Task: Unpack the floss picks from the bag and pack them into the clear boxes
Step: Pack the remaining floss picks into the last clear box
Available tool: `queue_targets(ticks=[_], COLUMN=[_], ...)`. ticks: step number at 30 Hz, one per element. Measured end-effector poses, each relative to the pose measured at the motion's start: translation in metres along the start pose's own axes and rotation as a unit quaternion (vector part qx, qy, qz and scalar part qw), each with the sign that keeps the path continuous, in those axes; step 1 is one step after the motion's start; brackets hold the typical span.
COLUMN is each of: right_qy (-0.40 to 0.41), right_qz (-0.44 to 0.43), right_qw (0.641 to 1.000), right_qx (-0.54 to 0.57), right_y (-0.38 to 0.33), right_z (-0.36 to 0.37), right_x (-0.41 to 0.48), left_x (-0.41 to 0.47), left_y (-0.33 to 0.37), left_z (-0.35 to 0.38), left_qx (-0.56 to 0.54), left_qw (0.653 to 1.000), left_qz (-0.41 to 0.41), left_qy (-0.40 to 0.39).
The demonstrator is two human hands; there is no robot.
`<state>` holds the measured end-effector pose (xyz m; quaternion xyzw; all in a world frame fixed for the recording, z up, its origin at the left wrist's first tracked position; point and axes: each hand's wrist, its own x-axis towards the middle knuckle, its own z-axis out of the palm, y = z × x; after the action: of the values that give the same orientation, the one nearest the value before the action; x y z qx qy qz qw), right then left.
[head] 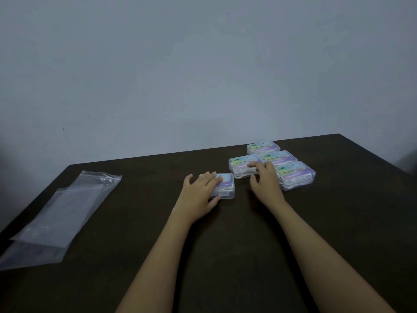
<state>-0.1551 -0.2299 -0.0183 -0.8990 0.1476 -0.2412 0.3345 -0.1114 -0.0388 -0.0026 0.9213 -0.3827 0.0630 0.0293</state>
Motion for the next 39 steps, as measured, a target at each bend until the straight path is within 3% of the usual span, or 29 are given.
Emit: queue_targets(ticks=[7, 15, 30, 39], right_qy=[-0.040, -0.057, -0.062, -0.047], right_qz=[-0.030, -0.046, -0.045, -0.046], right_qw=[0.984, 0.980, 0.973, 0.972], right_qx=[-0.172, -0.187, -0.218, -0.226], right_y=[-0.007, -0.018, -0.025, -0.022], right_z=[0.010, 0.014, 0.054, 0.068], right_x=[0.003, 0.010, 0.059, 0.090], left_x=[0.008, 0.027, 0.095, 0.136], left_y=[0.002, -0.005, -0.039, -0.061], left_z=[0.010, 0.016, 0.033, 0.044], left_qx=[0.074, 0.055, -0.038, -0.037], left_qw=[0.995, 0.988, 0.981, 0.988], left_qz=[-0.067, -0.141, -0.188, -0.146], left_qy=[-0.021, -0.034, -0.026, -0.016])
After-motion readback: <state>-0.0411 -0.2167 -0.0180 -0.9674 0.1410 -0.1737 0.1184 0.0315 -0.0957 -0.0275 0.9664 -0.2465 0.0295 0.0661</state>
